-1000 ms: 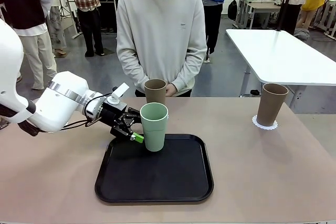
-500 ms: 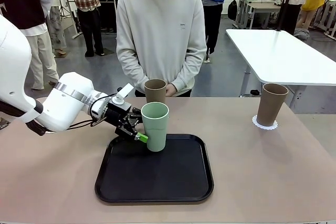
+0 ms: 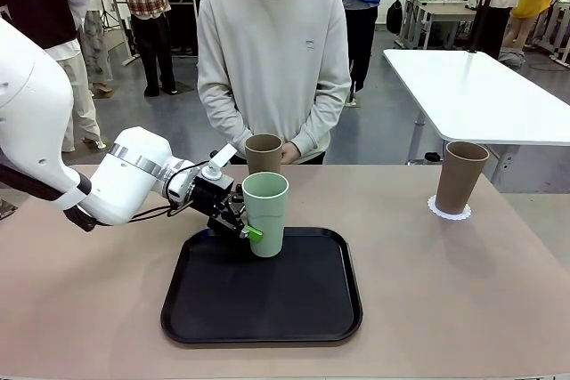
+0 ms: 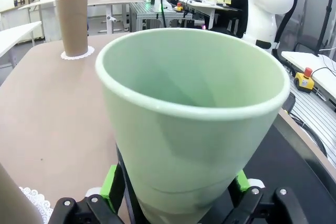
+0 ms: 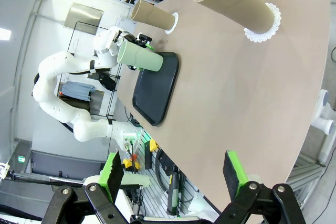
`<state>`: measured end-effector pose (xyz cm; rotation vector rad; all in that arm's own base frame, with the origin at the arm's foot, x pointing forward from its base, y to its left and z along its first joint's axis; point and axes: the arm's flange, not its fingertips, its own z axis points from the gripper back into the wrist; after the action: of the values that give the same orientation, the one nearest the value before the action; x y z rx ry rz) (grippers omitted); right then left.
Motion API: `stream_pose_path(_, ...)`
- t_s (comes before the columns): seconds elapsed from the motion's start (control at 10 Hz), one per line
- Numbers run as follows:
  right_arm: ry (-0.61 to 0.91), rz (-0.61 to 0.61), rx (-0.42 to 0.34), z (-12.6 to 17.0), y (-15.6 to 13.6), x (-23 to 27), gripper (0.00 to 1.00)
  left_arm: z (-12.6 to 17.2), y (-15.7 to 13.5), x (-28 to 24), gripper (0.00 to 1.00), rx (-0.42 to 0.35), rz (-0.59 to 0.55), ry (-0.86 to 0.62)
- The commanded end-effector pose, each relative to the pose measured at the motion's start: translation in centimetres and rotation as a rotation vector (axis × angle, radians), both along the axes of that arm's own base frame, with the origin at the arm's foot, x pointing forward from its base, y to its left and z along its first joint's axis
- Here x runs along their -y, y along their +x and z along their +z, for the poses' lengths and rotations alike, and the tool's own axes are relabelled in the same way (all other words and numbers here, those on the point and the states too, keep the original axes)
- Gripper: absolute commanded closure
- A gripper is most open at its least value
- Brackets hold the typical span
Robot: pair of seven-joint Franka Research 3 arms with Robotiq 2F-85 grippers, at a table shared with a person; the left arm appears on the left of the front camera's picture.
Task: Place coasters on the table and set cups on them.
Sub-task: Take one Reusable plastic cup from the Flat Tray and place it on a coaster set by the human.
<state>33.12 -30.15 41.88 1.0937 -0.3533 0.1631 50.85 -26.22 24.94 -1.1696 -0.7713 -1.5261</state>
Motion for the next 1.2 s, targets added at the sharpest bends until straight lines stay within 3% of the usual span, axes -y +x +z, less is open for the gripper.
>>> stream_pose_path(0.0, 0.0, -0.002, 0.001, 0.0, 0.0, -0.1, 0.0, -0.4, 0.3, 0.4, 0.0, 0.044, -0.003, -0.057)
stream_pose_path(0.1, 0.0, -0.002, 0.001, 0.0, 0.0, -0.1, 0.0, -0.5, 0.2, 0.2, 0.6, 0.056, -0.012, -0.07)
stream_pose_path(0.2, 0.0, -0.002, 0.001, 0.0, 0.0, -0.1, 0.0, -0.4, 0.2, 0.1, 0.6, 0.06, -0.018, -0.066)
stream_pose_path(0.3, 0.0, -0.002, 0.001, 0.0, 0.0, -0.1, 0.0, -0.4, 0.2, 0.1, 1.0, 0.058, -0.022, -0.064)
stream_pose_path(0.4, 0.0, -0.002, 0.001, 0.0, 0.0, -0.1, 0.0, -0.3, 0.1, 0.0, 0.65, 0.057, -0.026, -0.062)
stream_pose_path(0.5, 0.0, -0.002, 0.001, 0.0, 0.0, -0.1, 0.0, -0.2, 0.0, -0.2, 1.0, 0.058, -0.03, -0.063)
stream_pose_path(0.7, 0.0, -0.002, 0.001, 0.0, 0.0, -0.1, 0.0, 1.4, -1.3, -1.0, 1.0, 0.042, -0.037, -0.051)
stream_pose_path(0.8, 0.0, -0.002, 0.001, 0.0, 0.0, -0.1, 0.0, 4.0, -2.5, -1.6, 1.0, 0.009, -0.018, -0.027)
stream_pose_path(1.1, 0.0, -0.002, 0.001, 0.0, 0.0, -0.1, 0.0, 13.2, -5.1, -3.5, 1.0, 0.047, 0.053, -0.056)
